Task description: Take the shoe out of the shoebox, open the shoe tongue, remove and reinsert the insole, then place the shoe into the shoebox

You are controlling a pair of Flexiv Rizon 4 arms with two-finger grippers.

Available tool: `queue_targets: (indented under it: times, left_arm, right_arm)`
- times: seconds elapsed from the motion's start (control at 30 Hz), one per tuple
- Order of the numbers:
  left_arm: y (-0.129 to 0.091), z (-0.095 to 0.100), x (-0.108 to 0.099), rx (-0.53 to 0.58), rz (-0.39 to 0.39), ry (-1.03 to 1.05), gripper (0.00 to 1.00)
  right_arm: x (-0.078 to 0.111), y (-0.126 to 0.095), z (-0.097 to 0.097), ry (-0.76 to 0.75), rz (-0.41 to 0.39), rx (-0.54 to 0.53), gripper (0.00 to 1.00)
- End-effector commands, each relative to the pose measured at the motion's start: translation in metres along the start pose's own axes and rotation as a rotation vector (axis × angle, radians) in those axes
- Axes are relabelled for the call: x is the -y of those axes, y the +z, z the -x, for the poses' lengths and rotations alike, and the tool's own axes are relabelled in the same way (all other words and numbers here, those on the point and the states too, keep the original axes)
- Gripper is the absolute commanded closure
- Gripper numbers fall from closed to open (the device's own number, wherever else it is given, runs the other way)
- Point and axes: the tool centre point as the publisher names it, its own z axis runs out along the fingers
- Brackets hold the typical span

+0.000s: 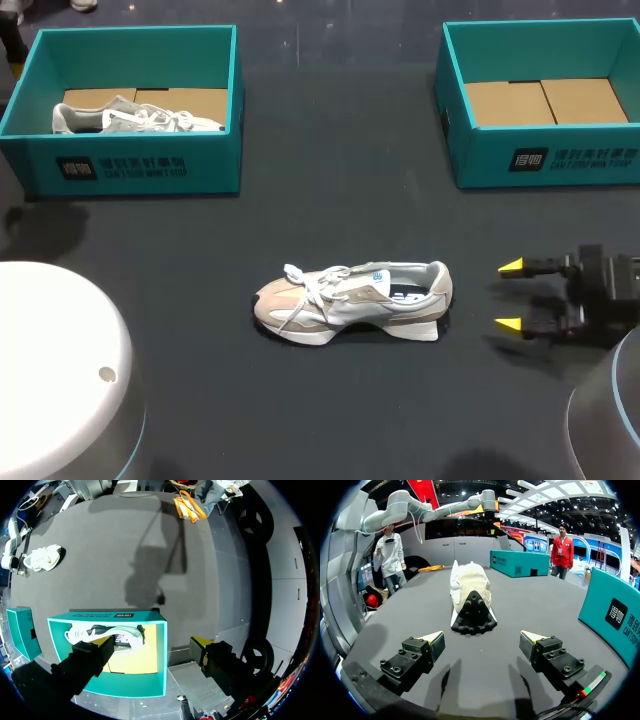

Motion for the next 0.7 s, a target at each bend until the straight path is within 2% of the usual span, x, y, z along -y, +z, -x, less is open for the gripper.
queue_targets:
  times: [0.03, 0.43, 0.57, 0.7]
  left_arm:
    - [0.000, 0.000, 0.000, -0.002, 0.000, 0.001, 0.00]
    - [0.000, 0.000, 0.000, -0.002, 0.000, 0.001, 0.00]
    - [0.000, 0.000, 0.000, -0.002, 0.000, 0.001, 0.00]
    - [0.000, 0.000, 0.000, -0.002, 0.000, 0.001, 0.00]
  right_arm:
    - [-0.002, 0.004, 0.001, 0.000, 0.010, -0.021, 0.00]
    - [-0.004, 0.006, 0.001, 0.000, -0.003, -0.023, 0.00]
    - [-0.008, 0.022, 0.004, 0.003, -0.027, -0.049, 0.00]
    - [-0.009, 0.037, 0.006, -0.003, -0.018, -0.075, 0.00]
